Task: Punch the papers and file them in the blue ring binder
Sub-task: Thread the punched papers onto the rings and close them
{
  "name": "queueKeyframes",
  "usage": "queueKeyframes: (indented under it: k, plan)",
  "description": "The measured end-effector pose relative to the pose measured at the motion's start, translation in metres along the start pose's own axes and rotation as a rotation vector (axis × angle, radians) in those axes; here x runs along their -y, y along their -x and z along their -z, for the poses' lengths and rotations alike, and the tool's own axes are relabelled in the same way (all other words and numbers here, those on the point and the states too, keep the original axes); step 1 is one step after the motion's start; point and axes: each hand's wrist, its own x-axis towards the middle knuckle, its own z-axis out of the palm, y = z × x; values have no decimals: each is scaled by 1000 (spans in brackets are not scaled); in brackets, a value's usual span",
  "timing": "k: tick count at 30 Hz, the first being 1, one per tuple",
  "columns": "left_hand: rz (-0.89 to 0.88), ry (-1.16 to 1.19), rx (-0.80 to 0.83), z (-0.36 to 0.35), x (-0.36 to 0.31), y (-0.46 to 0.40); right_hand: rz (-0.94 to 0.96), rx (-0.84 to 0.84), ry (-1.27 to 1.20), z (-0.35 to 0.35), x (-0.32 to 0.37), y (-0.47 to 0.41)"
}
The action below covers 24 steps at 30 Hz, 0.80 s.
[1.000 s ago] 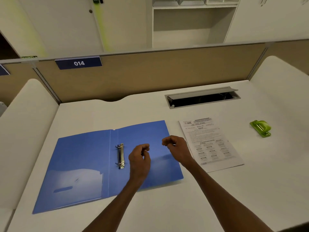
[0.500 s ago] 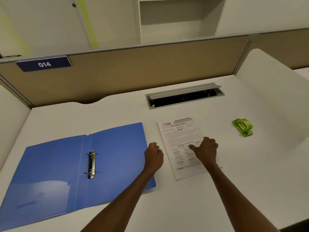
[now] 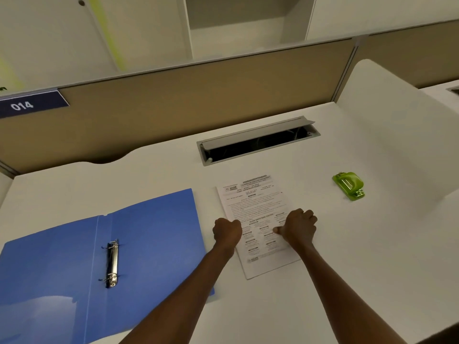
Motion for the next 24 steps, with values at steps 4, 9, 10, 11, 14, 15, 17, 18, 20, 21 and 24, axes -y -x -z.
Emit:
queueKeyframes:
  k: [4, 9, 10, 11, 14, 15, 17, 18, 20, 21, 24]
  plan:
    - [-15, -44, 57, -2, -1, -7, -20, 3, -6, -3, 3, -6]
    - [-20, -176, -56, -13, -4, -2, -31, -4, -17, -4, 3, -7]
    - [-18, -201, -86, -16, -6, 2, -32, -2, -12, -4, 3, -7]
    - [-19, -217, -99, -19, -8, 6, -33, 4, -7, -4, 3, -7]
    - [-9, -177, -89, -25, -12, 8, -35, 17, 14, -3, 5, -8]
    - [-10, -132, -78, -25, -13, 6, -35, 18, 18, -3, 5, -8]
    - [-13, -31, -36, -21, -15, 2, -37, 13, 20, -2, 6, -9]
    - [-8, 14, -9, -19, -14, 0, -40, 12, 21, -2, 6, -9]
    - [7, 81, 41, -16, -12, -2, -40, 8, 31, -4, 6, -8]
    - [13, 111, 52, -16, -10, -3, -38, 4, 38, -5, 6, -8]
    - [18, 203, 45, -16, -6, -3, -36, -14, 42, -8, 4, -8]
